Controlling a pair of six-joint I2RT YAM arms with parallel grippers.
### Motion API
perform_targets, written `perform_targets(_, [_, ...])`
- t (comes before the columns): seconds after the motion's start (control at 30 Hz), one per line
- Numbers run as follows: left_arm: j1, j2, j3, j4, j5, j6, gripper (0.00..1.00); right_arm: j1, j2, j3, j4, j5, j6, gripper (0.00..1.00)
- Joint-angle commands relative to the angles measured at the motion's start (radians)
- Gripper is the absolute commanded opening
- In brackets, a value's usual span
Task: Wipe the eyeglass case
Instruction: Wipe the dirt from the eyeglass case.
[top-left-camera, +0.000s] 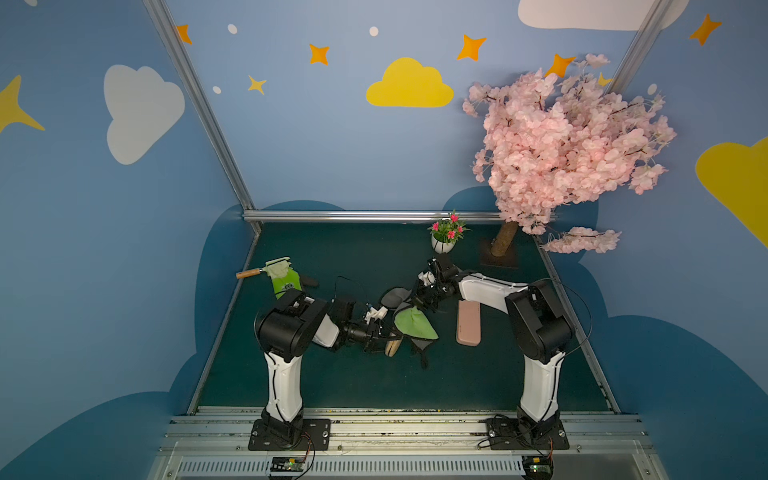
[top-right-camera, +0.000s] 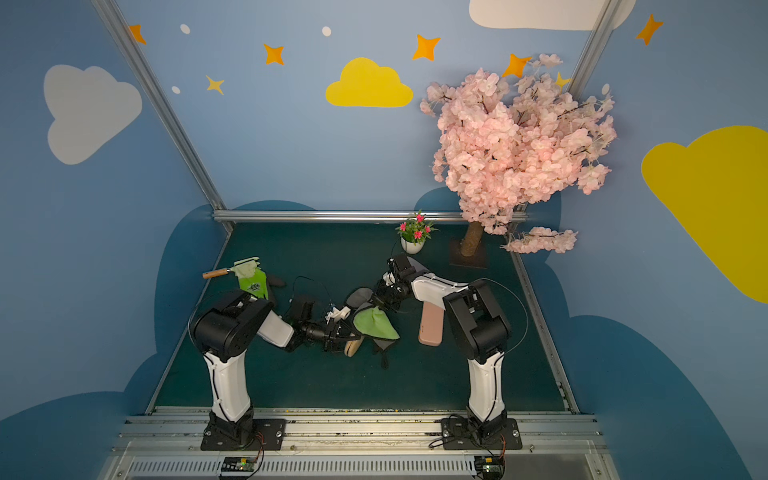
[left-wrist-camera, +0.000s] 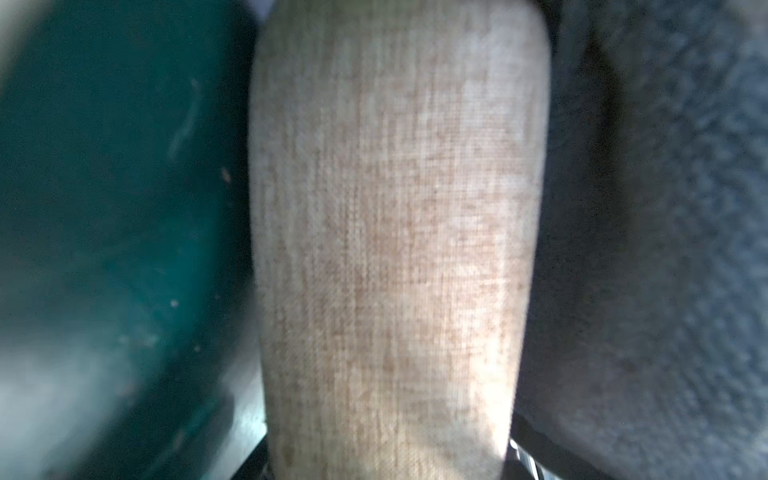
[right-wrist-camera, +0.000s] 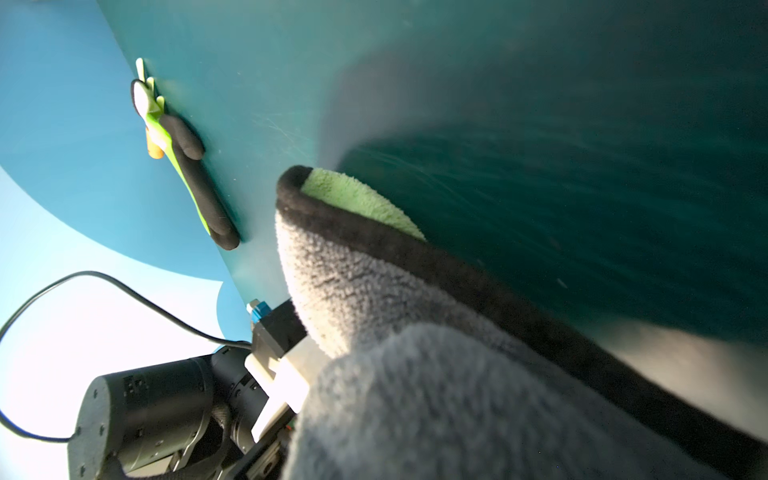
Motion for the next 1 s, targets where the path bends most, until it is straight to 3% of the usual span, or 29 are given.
perform_targets(0.0, [0.043,0.004,0.033,-0.038,-0.275,-0.012,0.03,0.112,-0.003,-0.062,-0.267,-0.127,0.038,0.0])
perform_targets(0.1, [0.049,0.005,0.022,-0.058,-0.308,-0.003,0.03,0.167,-0.001,-0.007,-0.296,-0.155,0.004,0.0])
perform_targets(0.27, [0.045,0.027,0.046,-0.07,-0.311,-0.002,0.03,0.293,0.064,0.226,-0.455,-0.288,-0.139,0.0])
perform_targets(0.37, [0.045,0.024,0.044,-0.078,-0.309,0.003,0.03,0.295,0.04,0.266,-0.525,-0.308,-0.187,0.0])
perform_targets(0.67, [0.043,0.004,0.033,-0.096,-0.299,0.019,0.03,0.037,-0.048,0.329,-0.65,-0.057,-0.255,0.0])
perform_targets(0.97, [0.043,0.01,0.036,-0.096,-0.285,0.023,0.03,0.013,0.099,0.324,-0.642,0.115,-0.257,0.0])
